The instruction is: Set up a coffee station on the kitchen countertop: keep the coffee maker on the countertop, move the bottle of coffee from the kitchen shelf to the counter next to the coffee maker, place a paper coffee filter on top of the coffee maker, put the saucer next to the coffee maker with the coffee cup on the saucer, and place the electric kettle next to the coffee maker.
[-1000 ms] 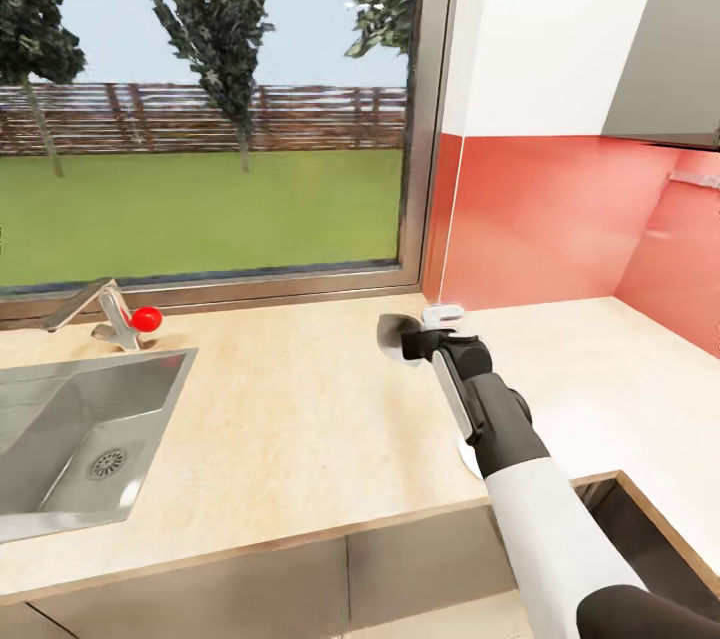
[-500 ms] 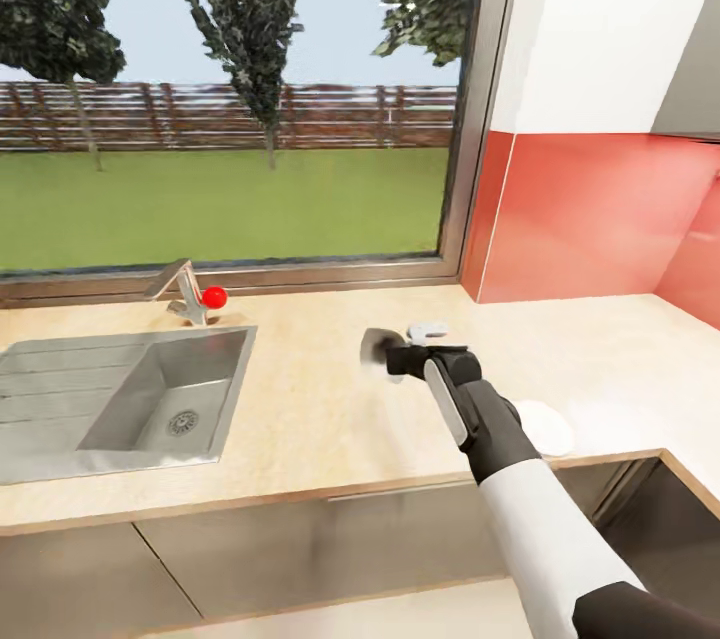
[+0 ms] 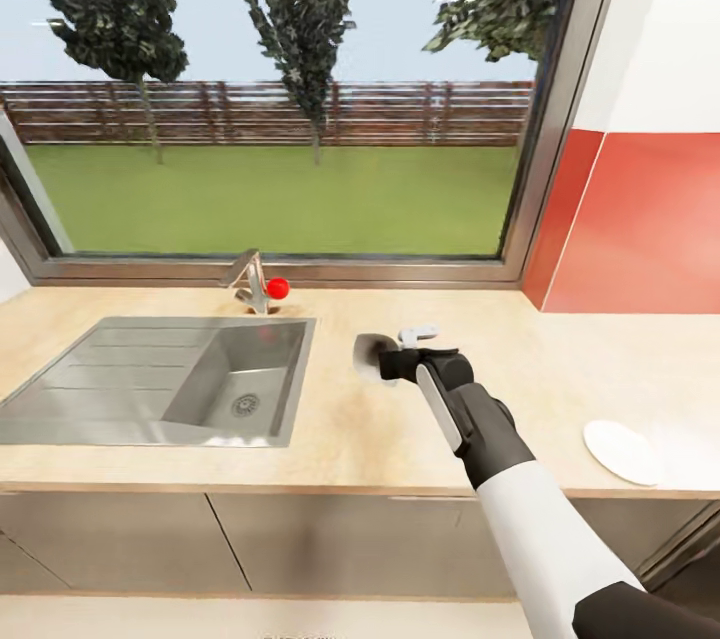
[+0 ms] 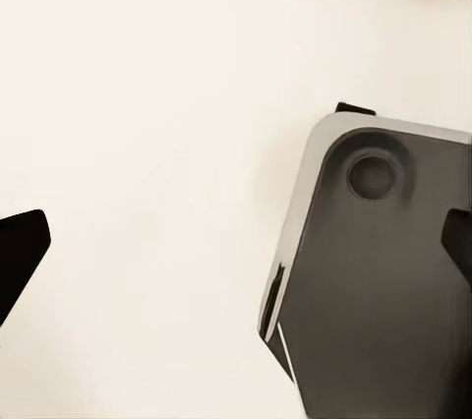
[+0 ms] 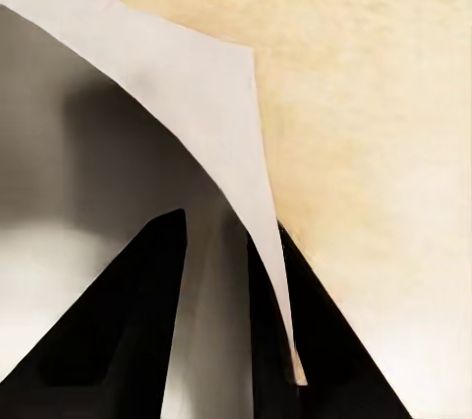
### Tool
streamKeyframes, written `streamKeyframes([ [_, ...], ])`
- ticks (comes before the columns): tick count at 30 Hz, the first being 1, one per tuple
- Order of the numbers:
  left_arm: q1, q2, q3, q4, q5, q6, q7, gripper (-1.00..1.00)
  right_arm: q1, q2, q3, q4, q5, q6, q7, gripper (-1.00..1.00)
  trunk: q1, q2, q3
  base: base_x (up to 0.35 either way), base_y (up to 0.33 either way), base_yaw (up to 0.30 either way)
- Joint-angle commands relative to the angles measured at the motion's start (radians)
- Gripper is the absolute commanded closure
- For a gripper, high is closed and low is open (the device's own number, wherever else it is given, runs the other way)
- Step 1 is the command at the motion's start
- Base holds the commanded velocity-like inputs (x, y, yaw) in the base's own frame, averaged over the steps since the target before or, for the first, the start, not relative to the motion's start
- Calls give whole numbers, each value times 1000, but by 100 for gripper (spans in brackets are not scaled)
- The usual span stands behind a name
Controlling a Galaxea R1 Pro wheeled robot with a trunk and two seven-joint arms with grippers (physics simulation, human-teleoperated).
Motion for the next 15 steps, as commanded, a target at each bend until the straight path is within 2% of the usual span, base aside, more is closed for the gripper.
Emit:
streamKeyframes([
  [1, -1, 0, 2, 1, 1, -6, -1, -100, -1, 0, 1, -1, -12, 4, -6, 100, 1, -2, -3, 0, 1, 266],
  [5, -1, -6, 5, 1, 1, -11, -4, -100, -1, -1, 1, -1, -12, 4, -6, 100, 1, -2, -3, -109, 190, 270],
  [15, 0, -7, 5, 1, 1, -13, -4, -100, 0, -2, 1, -1, -12, 4, -6, 100, 1, -2, -3, -174, 275, 275],
])
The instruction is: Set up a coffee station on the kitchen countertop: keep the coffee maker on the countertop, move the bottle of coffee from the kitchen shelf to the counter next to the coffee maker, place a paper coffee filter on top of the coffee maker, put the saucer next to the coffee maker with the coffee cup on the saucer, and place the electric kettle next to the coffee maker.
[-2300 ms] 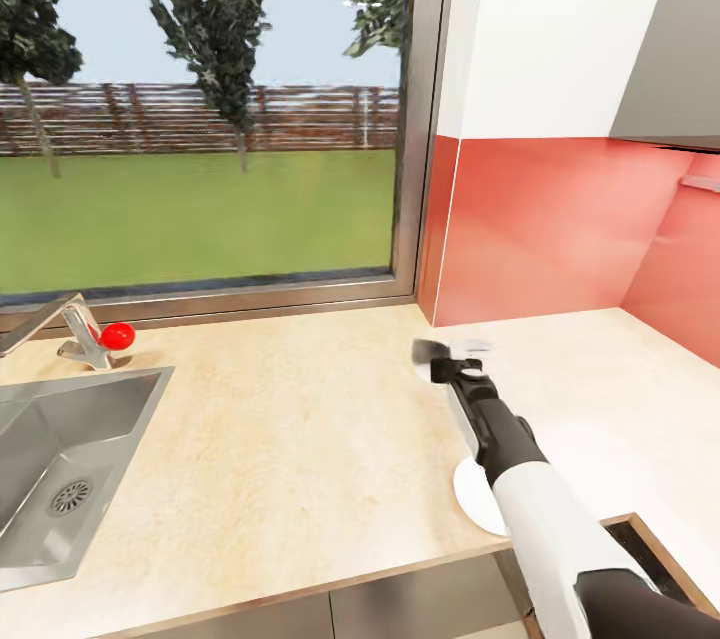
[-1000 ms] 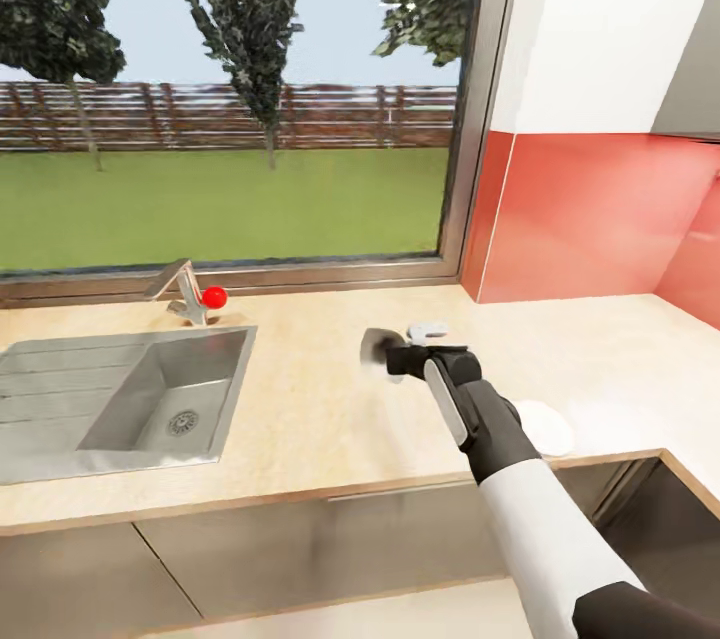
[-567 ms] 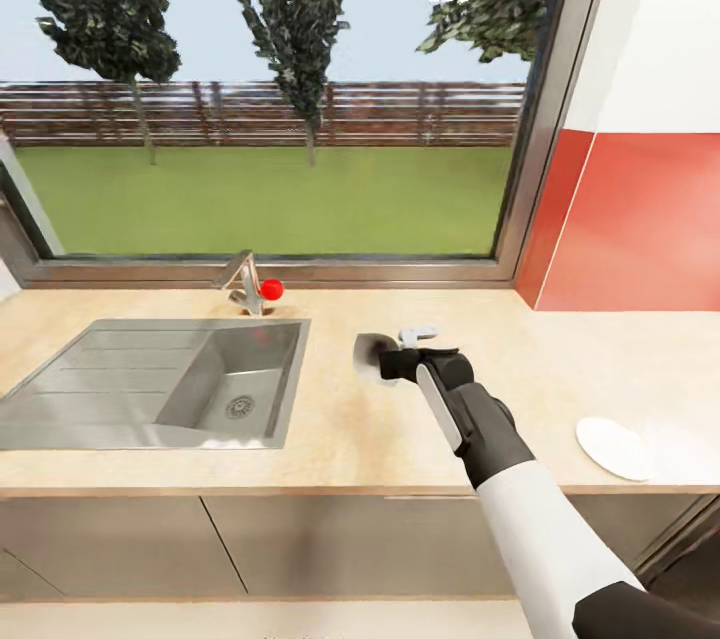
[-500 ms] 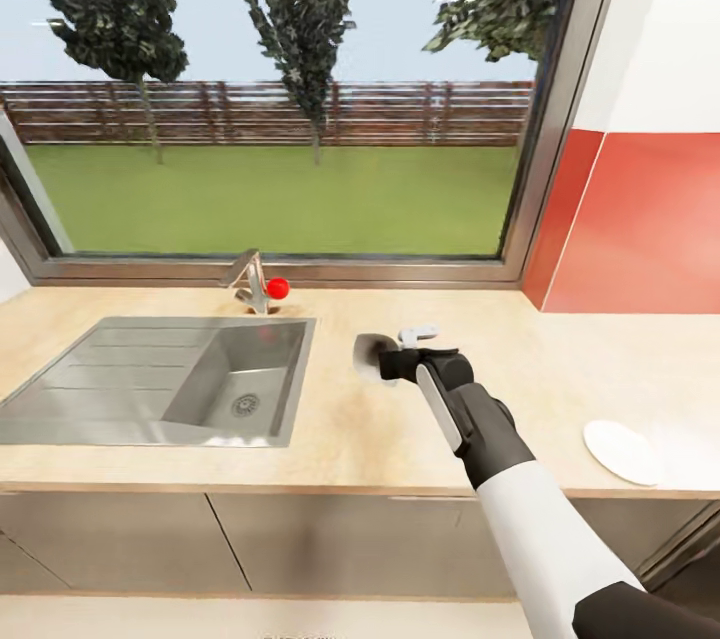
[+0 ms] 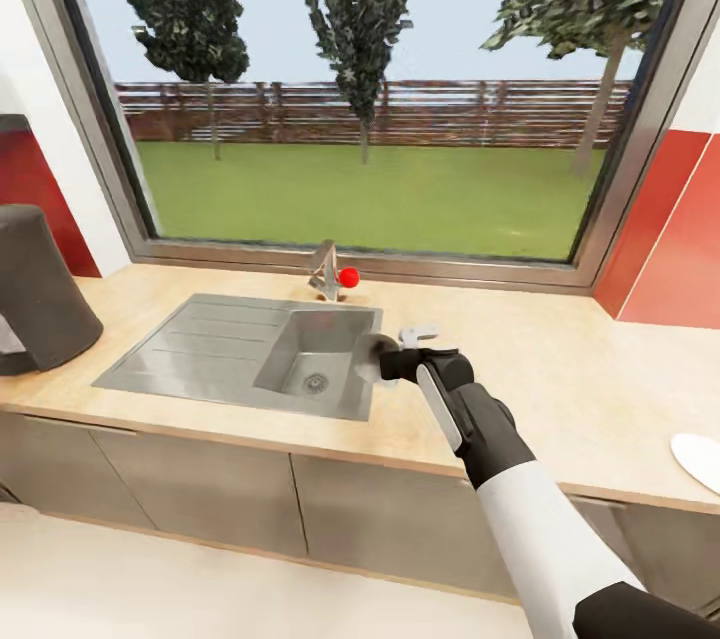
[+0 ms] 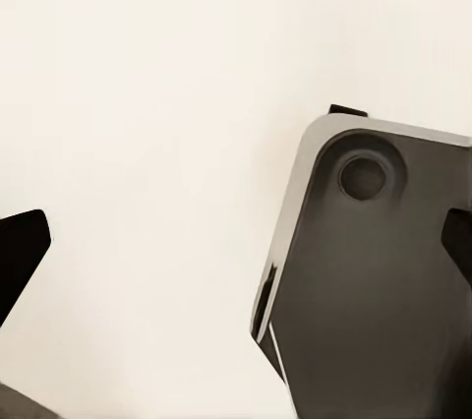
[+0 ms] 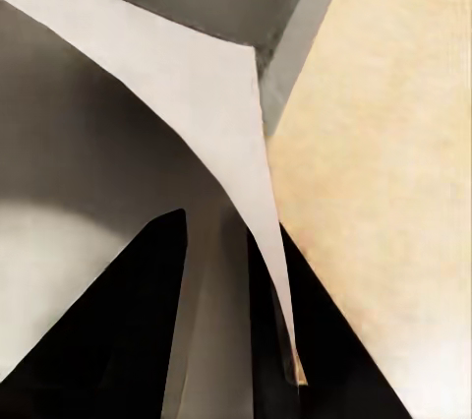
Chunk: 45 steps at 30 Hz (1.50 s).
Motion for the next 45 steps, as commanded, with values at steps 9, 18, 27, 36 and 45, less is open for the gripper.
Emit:
streamKeyframes([
  [9, -1, 1, 0, 1, 1, -4, 1, -100, 0, 0, 0, 0, -11, 4, -6, 100, 0, -2, 2, -194, 270, 277],
  [18, -1, 1, 0, 1, 1, -4, 1, -100, 0, 0, 0, 0, -10, 4, -6, 100, 0, -2, 8, -104, 280, 275],
  [27, -1, 1, 0, 1, 1, -4, 1, -100, 0, -1, 0, 0, -8, 4, -6, 100, 0, -2, 12, 25, 315, 207],
  [36, -1, 1, 0, 1, 1, -4, 1, -100, 0, -6, -1, 2, -8, 4, -5, 100, 0, -2, 12, 128, 332, 15],
  [45, -1, 1, 0, 1, 1, -4, 1, -100, 6, -6, 1, 5, -8, 0, -4, 100, 0, -2, 12, 141, 333, 0],
])
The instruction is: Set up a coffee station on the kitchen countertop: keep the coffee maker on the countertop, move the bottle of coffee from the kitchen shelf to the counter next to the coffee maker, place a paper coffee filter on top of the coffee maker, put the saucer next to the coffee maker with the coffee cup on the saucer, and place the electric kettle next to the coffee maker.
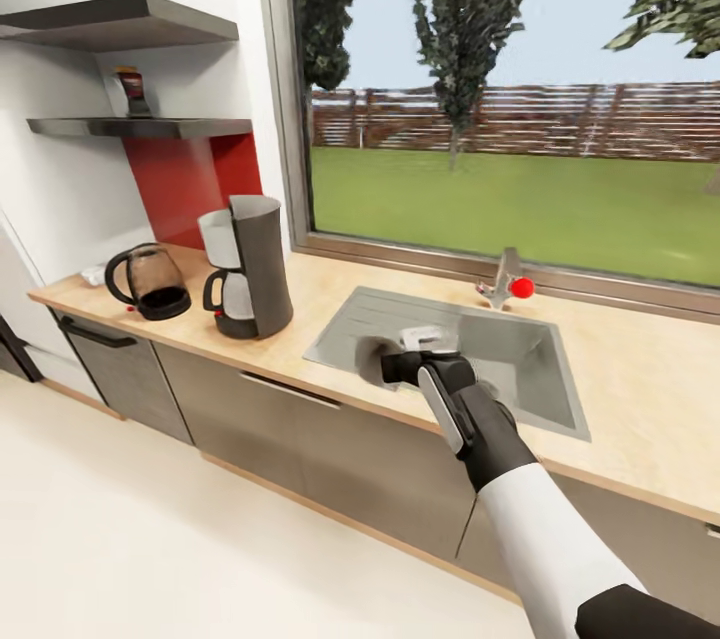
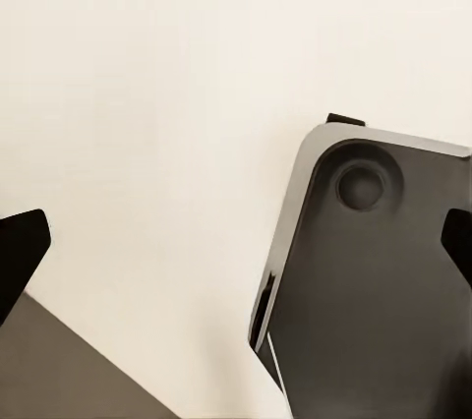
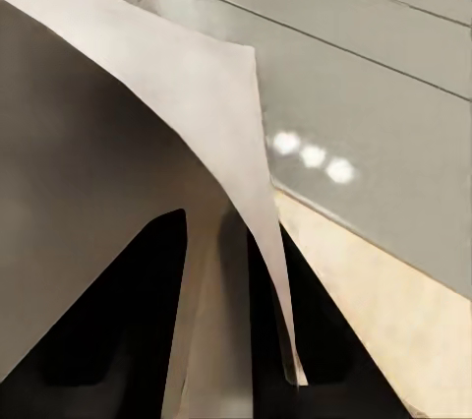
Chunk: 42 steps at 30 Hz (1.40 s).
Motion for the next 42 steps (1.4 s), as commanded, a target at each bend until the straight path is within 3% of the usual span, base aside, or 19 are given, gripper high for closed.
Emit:
streamKeyframes([
  [1, -1, 0, 0, 1, 1, -3, 1, -100, 0, 1, 1, 0, -11, 3, -6, 100, 1, -2, -2, 54, 335, 0],
  [10, -1, 0, -2, 0, 1, -3, 1, -100, 22, 3, 2, -8, -12, 0, -6, 100, 1, -2, -2, 15, 336, 0],
  [11, -1, 2, -2, 0, 1, -3, 1, -100, 42, 0, 0, 0, -9, -101, -6, 100, 1, -2, -2, 133, 336, 0],
  [16, -1, 8, -3, 0, 1, -3, 1, -100, 102, 0, 5, 5, -5, -258, -6, 100, 1, -2, -2, 136, 337, 0],
  [20, -1, 10, -3, 0, 1, -3, 1, -100, 148, 0, 42, 47, -4, -370, -8, 100, 1, -2, -2, 138, 337, 0],
  [22, -1, 10, -3, 0, 1, -3, 1, -100, 165, 0, 67, 103, -4, -445, -9, 100, 1, -2, -2, 140, 336, 0],
  [30, -4, 12, -3, 0, 1, -3, 1, -100, 192, 7, 99, 331, -7, -639, -8, 100, 1, -2, -2, 155, 331, 0],
  [35, -4, 11, -3, 0, 1, -3, 1, -100, 210, 10, 169, 501, -10, -840, -9, 100, 1, -2, -2, 163, 326, 0],
  [37, -5, 11, -3, 0, 1, -3, 1, -100, 215, 13, 187, 594, -11, -939, -10, 100, 1, -2, -2, 163, 326, 0],
  [42, -8, 10, -3, 0, 1, -3, 1, -100, 225, 24, 197, 812, -14, -1046, -10, 100, 1, -2, -2, 164, 326, 0],
])
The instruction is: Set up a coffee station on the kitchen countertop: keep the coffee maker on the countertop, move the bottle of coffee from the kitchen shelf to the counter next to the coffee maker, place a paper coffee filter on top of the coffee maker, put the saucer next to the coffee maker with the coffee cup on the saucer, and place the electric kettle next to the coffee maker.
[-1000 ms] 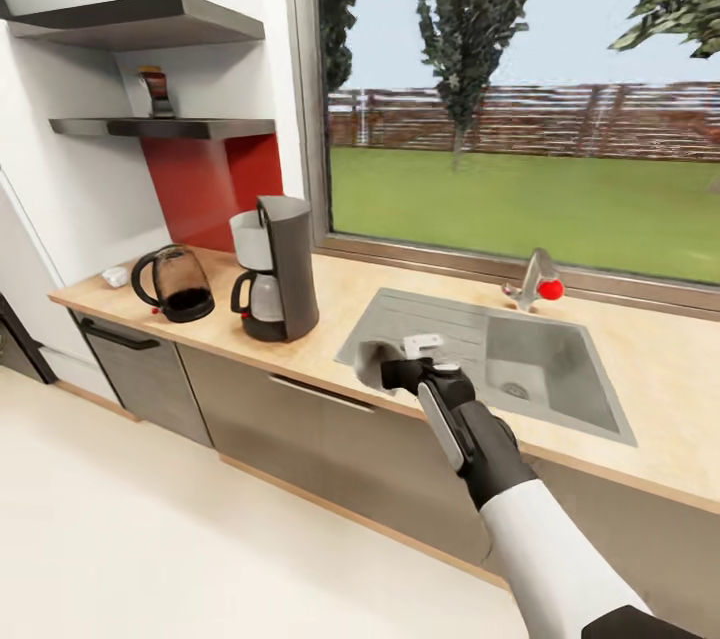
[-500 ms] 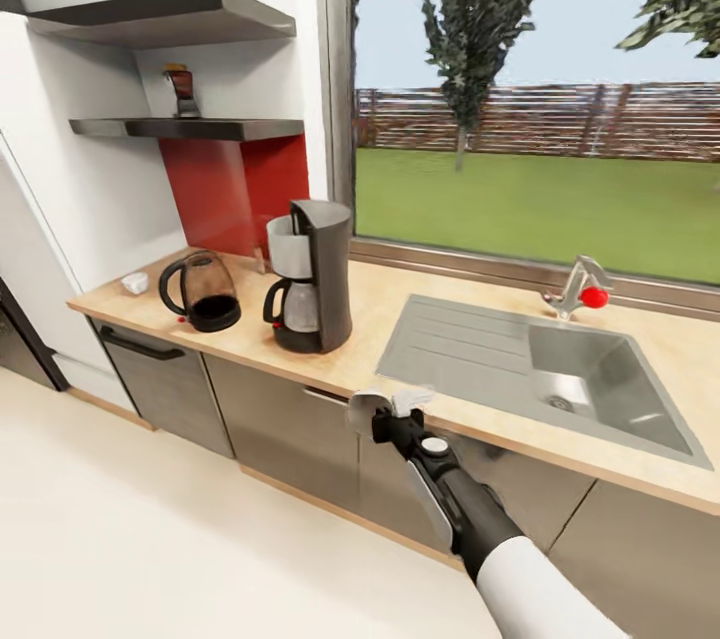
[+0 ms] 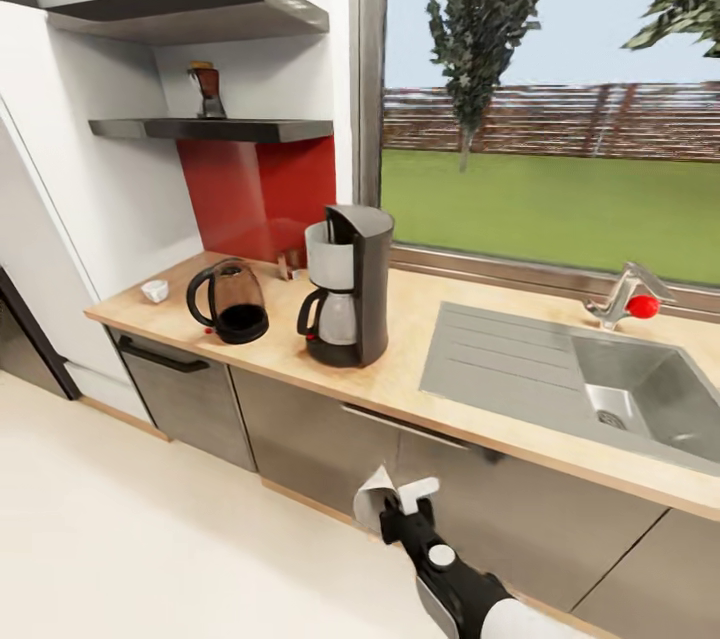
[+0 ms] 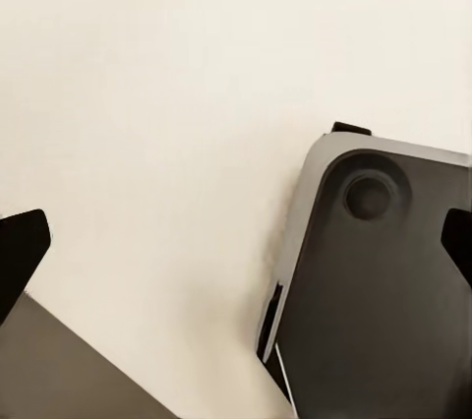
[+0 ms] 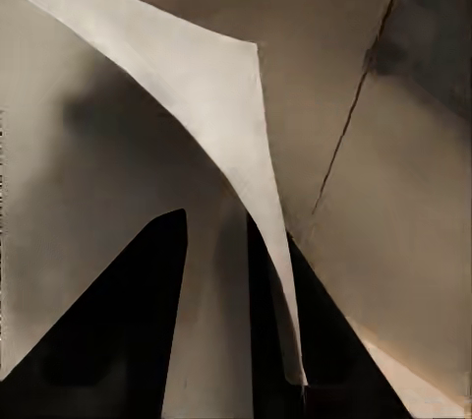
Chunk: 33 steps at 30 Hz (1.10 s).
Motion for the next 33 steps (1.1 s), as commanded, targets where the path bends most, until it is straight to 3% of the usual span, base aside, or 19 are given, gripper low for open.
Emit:
streamKeyframes([
  [1, -1, -1, 1, 1, 1, -3, 1, -100, 3, 0, 9, 36, -13, -11, -2, 100, 1, -2, -2, 164, 326, 0],
  [2, -2, -6, 1, 1, 1, -3, 1, -100, 19, 0, 7, 92, -15, -20, -3, 100, 1, -2, -2, 164, 325, 0],
  [9, -2, -8, 0, 1, 1, -3, 1, -100, 61, 0, -5, 154, -14, -17, -5, 100, 1, -2, -2, 161, 326, 0],
  [12, -2, -6, 0, 1, 1, -3, 1, -100, 62, 0, -26, 159, -13, -11, -5, 100, 1, -2, -2, 155, 326, 0],
  [25, -2, -7, 1, 1, 1, -3, 1, -100, 62, 0, -30, 170, -12, -9, -3, 100, 1, -2, -2, 121, 326, -4],
  [33, -2, -10, 1, 1, 1, -3, 1, -100, 67, 0, -30, 191, -12, -10, -1, 100, 1, -2, -2, 116, 325, -212],
])
